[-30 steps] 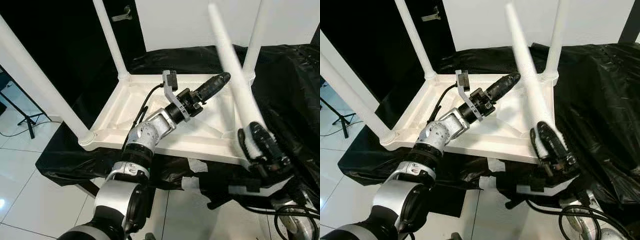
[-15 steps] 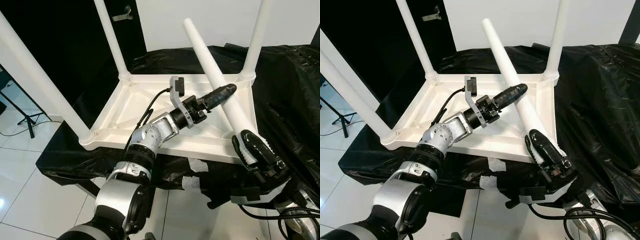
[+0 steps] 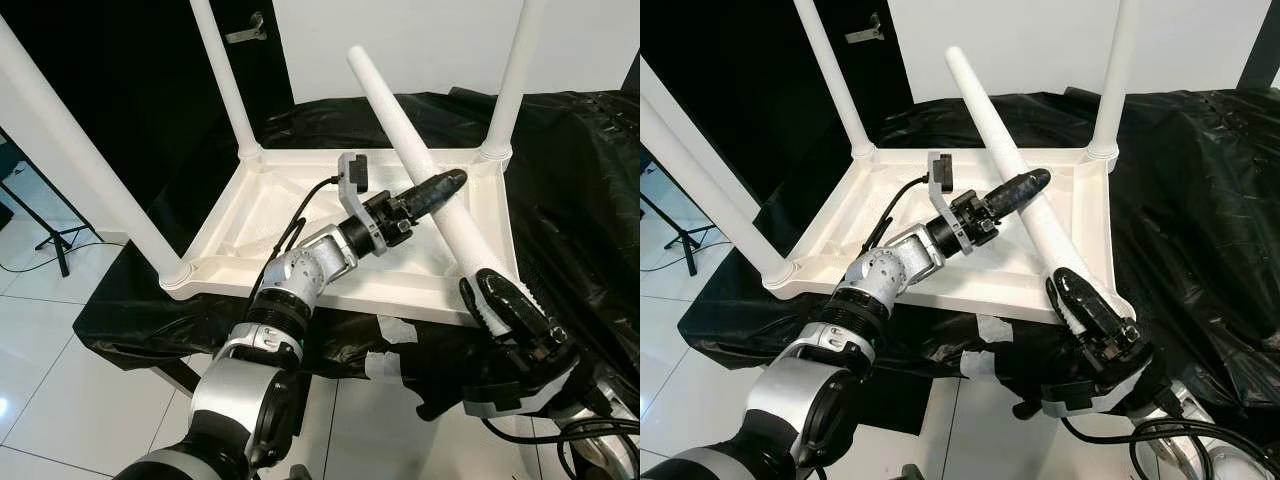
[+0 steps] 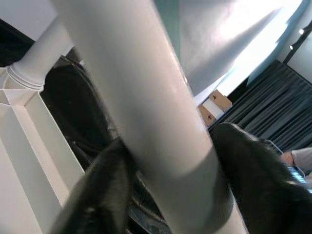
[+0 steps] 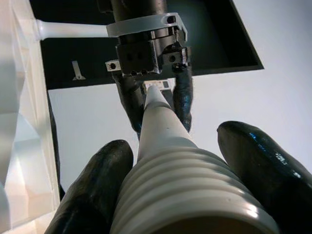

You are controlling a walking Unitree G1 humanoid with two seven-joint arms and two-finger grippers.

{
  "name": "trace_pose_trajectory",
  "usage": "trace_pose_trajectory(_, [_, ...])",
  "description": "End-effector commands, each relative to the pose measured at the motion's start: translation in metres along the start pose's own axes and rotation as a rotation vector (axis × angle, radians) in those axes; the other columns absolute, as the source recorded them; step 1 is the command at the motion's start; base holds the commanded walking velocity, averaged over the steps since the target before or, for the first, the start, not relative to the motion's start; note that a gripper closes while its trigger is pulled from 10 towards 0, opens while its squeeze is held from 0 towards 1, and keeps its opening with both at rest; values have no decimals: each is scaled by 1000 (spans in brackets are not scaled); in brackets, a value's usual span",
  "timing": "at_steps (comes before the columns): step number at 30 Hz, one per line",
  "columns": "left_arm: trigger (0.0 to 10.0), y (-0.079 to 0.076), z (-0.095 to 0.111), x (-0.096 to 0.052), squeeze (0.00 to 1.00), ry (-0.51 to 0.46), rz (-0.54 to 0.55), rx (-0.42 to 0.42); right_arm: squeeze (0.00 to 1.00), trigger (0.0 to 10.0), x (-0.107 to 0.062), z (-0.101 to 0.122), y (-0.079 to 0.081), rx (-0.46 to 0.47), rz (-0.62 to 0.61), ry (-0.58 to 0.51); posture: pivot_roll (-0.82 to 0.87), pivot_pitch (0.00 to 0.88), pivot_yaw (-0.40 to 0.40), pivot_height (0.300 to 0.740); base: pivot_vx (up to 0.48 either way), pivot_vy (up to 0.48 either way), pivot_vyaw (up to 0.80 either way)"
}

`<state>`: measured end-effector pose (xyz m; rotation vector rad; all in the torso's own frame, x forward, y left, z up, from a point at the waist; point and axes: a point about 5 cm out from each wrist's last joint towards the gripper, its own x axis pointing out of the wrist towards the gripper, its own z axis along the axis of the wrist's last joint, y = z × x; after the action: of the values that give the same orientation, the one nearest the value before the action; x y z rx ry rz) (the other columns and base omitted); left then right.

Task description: Building children table

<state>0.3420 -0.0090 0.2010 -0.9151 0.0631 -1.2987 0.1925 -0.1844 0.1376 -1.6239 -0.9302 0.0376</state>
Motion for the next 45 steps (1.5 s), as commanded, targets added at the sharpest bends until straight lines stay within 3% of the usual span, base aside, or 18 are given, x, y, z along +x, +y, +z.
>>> trace_pose_trajectory(1, [0, -19, -3, 16, 0, -16, -209, -9, 0, 10000, -6, 3, 10, 11, 67, 0, -61, 0, 122, 740, 0, 0, 0])
trace_pose_trajectory(11, [0, -21, -3, 14, 0, -31, -235, -2, 0, 10000, -3, -7, 9, 35, 89, 44, -60, 0, 118, 740, 0, 0, 0])
trace_pose_trajectory(12, [0, -21, -3, 14, 0, -36, -236, -1, 973, 10000, -2, -8, 9, 43, 86, 52, -61, 0, 118, 740, 0, 0, 0])
trace_pose_trajectory(14, [0, -21, -3, 14, 0, -42, -234, 0, 1000, 10000, -1, -10, 6, 77, 86, 72, -61, 0, 116, 740, 0, 0, 0])
trace_pose_trajectory(15, [0, -21, -4, 14, 0, -47, -226, 5, 1000, 10000, 2, -13, 1, 140, 78, 109, -64, 0, 117, 740, 0, 0, 0])
trace_pose_trajectory(17, [0, -20, -4, 13, 0, -48, -224, 6, 1000, 10000, 2, -14, 0, 153, 76, 116, -64, 0, 117, 740, 0, 0, 0])
trace_pose_trajectory(18, [0, -20, -4, 14, 0, -54, -212, 9, 0, 10000, 3, -15, -1, 200, 75, 147, -65, 0, 117, 740, 0, 0, 0])
trace_pose_trajectory(22, [0, -18, -3, 15, 0, -68, -192, 13, 0, 10000, 2, -19, -4, 332, 53, 250, -65, 0, 117, 740, 0, 0, 0])
trace_pose_trajectory(24, [0, -17, -2, 15, 0, -78, -179, 16, 0, 10000, -2, -22, -7, 541, 7, 420, -69, 0, 119, 740, 0, 0, 0])
trace_pose_trajectory(26, [0, -17, -2, 15, 0, -79, -178, 16, 0, 10000, -3, -22, -8, 558, 3, 433, -69, 0, 119, 740, 0, 0, 0])
trace_pose_trajectory(32, [0, -16, -4, 17, 0, -77, -166, 13, 0, 10000, -19, 18, 5, 1190, 113, 626, -97, 0, 135, 740, 0, 0, 0])
trace_pose_trajectory(33, [0, -16, -4, 17, 0, -77, -166, 13, 0, 10000, -19, 18, 5, 1190, 113, 626, -97, 0, 135, 740, 0, 0, 0])
trace_pose_trajectory(35, [0, -16, -7, 19, 0, -63, -168, 21, 0, 10000, -24, 19, 3, 1333, 97, 674, -112, 0, 142, 740, 0, 0, 0])
trace_pose_trajectory(36, [0, -16, -7, 19, 0, -63, -168, 21, 0, 10000, -24, 19, 3, 1333, 97, 674, -112, 0, 142, 740, 0, 0, 0])
trace_pose_trajectory(37, [0, -16, -8, 20, 0, -55, -167, 27, 0, 10000, -25, 18, -3, 1432, 95, 669, -115, 0, 143, 740, 0, 0, 0])
trace_pose_trajectory(38, [0, -16, -8, 20, 0, -55, -167, 27, 0, 10000, -25, 18, -3, 1432, 95, 669, -115, 0, 143, 740, 0, 0, 0])
trace_pose_trajectory(40, [0, -16, -12, 20, 0, -34, -175, 41, 0, 10000, -25, 21, -9, 1569, 149, 633, -122, 0, 143, 740, 0, 0, 0])
trace_pose_trajectory(45, [0, -17, -17, 22, 0, -15, -186, 59, 0, 10000, -19, 17, -20, 1651, 170, 576, -123, 0, 140, 740, 0, 0, 0])
